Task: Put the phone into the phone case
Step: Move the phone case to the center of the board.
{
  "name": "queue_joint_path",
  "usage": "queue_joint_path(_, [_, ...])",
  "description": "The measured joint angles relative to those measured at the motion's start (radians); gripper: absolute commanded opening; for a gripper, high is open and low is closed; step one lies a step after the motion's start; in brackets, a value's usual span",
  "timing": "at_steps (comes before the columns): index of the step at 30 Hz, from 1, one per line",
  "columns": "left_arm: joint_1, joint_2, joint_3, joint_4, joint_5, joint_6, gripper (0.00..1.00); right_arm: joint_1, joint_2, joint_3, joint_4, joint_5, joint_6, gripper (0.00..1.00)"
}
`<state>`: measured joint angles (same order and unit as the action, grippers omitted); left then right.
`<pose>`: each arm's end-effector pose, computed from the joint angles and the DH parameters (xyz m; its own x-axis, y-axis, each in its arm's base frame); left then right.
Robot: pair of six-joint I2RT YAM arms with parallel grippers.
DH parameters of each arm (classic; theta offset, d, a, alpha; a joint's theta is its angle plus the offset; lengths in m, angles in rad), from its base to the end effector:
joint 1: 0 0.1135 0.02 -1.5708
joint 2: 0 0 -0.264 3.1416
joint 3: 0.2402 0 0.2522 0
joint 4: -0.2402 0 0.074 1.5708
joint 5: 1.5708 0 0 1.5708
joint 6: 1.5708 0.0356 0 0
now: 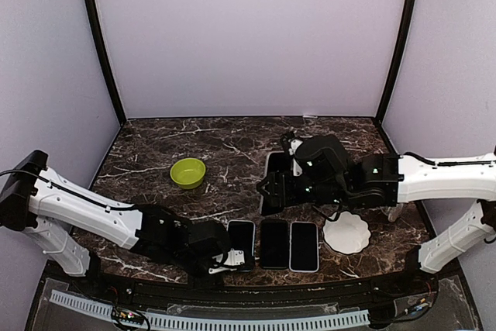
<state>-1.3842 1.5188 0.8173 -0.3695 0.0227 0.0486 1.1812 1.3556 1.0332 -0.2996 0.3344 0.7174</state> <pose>0.0520 -0.2798 0.1687 -0.1148 0.8699 -0.4797 0.9912 0.1327 0.0034 0.1257 0.2753 0.2880 -0.6746 -0.0080 -0.7381 -0.4366 0.8106 0.3902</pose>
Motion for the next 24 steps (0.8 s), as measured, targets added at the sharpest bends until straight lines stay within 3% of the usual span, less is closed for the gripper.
queue_joint_path(6, [0.0,0.145,0.179,-0.179,0.004,0.056,0.5,-0.013,-0.025,0.0,-0.002,0.002,-0.023,0.0])
queue_joint_path(14, [0.0,0.171,0.233,-0.354,-0.043,0.079,0.52,-0.039,-0.047,0.0,-0.006,0.002,-0.051,0.0])
queue_joint_path(24, [-0.001,0.186,0.181,-0.331,-0.077,0.1,0.23,-0.054,-0.047,-0.001,-0.009,-0.005,-0.062,0.0])
